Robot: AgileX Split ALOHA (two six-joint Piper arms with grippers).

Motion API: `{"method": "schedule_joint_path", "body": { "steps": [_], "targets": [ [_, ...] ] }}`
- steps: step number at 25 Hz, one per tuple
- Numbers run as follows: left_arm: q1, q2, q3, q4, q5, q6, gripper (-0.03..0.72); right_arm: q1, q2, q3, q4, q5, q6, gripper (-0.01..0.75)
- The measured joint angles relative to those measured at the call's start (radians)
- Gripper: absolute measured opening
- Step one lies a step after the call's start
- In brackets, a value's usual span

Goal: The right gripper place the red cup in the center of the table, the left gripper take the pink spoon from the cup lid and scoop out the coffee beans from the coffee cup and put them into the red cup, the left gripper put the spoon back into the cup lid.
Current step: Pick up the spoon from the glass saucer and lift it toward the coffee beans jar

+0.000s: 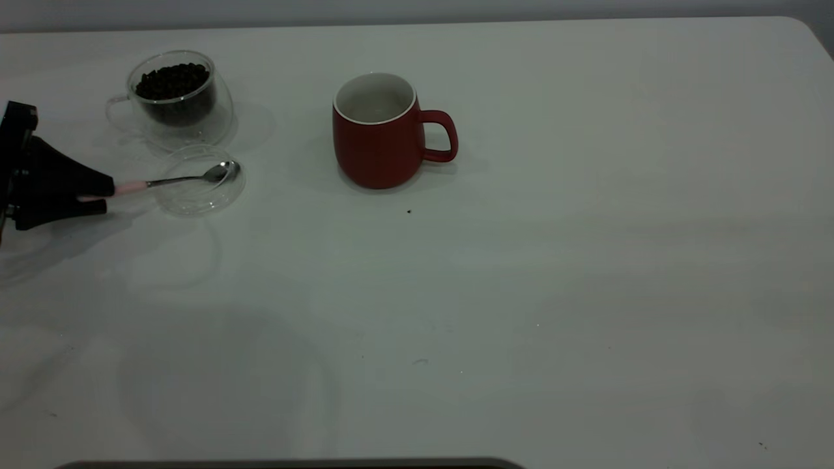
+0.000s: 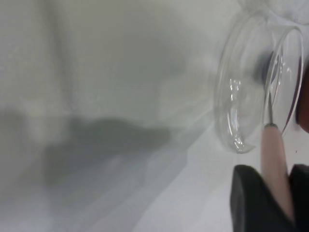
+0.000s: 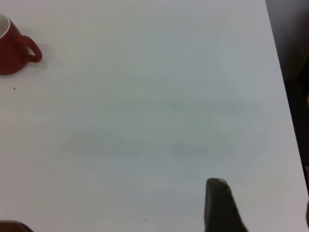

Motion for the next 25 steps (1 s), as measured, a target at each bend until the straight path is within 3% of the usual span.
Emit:
{"method": "schedule_joint_path", "body": {
  "steps": [3,13,25],
  "targets": [
    [0.0,-0.003,0.0,0.0,0.038,0.0,0.142,0.0,0.0,0.0,0.0,0.0,0.0,0.452],
    [0.0,-0.05,-0.002,0.032,0.035,-0.001,0.13,0.0,0.0,0.0,0.0,0.0,0.0,0.452],
    [0.0,-0.058,-0.003,0.116,0.17,-0.018,0.128,0.0,0.0,0.0,0.0,0.0,0.0,0.452]
  ]
}}
